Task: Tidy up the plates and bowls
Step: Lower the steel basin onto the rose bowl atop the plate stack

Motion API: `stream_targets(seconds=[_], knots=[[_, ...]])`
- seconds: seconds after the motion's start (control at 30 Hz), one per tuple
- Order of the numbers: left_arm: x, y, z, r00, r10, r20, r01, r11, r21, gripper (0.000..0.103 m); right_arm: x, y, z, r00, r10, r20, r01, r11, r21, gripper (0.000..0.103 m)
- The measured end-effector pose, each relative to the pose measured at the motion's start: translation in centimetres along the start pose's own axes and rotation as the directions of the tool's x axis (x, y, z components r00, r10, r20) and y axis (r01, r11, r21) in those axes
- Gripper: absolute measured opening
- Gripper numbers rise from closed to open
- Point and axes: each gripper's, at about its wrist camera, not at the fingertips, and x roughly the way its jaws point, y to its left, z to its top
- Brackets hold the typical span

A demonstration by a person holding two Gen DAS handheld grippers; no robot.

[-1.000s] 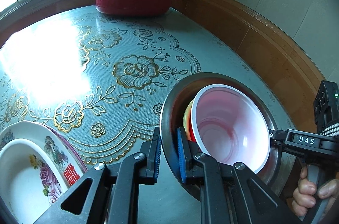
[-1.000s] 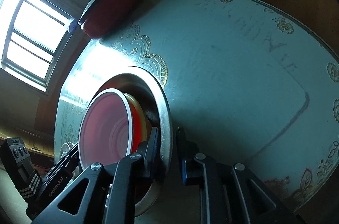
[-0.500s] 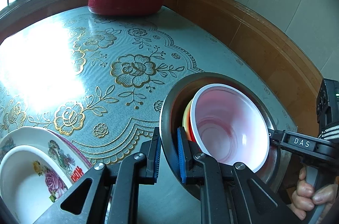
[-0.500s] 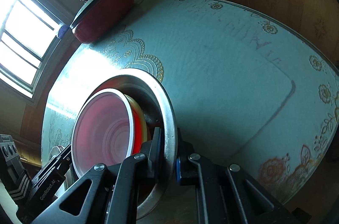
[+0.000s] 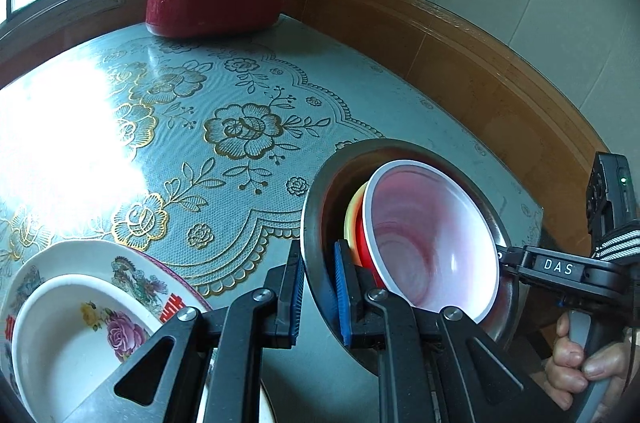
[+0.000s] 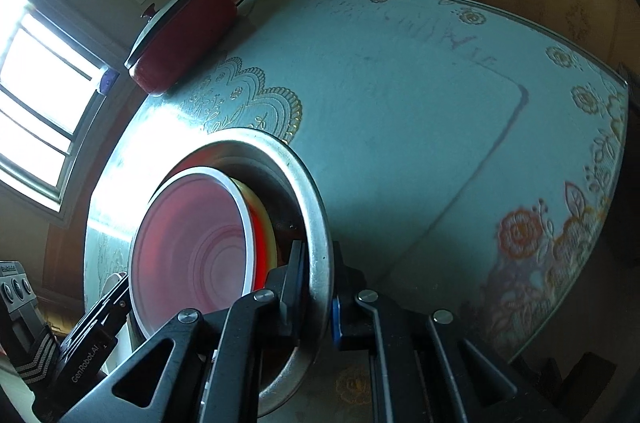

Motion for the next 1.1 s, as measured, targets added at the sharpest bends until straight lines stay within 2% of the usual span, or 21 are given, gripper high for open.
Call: stream_targets(seconds=[0.17,0.47,0.67,0.9,1.1], knots=[[-0.9,-0.2,-0.5,1.0,-0.003,0.007,0.003,1.0,0.01,0.014,-0.9,-0.9,-1.6,0.999,0.032,-0.005,-0.032,0.999,0.023,0.009],[-2.8,-1.4,-0.9,0.999,0.01,0.038,-0.011,1.0,0.011,0.014,-1.5,-1.7,-2.1,0.995,0.101,-0.028,-0.1,0.994,0.041,0.009],[-4.1,-1.2,-1.6,0.999,0.02,0.043,-0.017,0.998,-0.056,0.014,-2.2,-0.7,-1.3,0.989,0.139,-0.05,-0.14,0.99,-0.018,0.01],[-7.3,-0.4,-2.5,0.992,0.095,0.078,-0.085,0.988,-0.128,0.014,-2.3,1.4,-0.7,0.971,0.216,-0.106,-0.227,0.969,-0.102,0.01],[-11.6,1.5,-2.5,0.975,0.178,0.13,-0.153,0.972,-0.177,0.014,-2.6,6.0,-0.3,0.943,0.29,-0.163,-0.321,0.921,-0.22,0.01]])
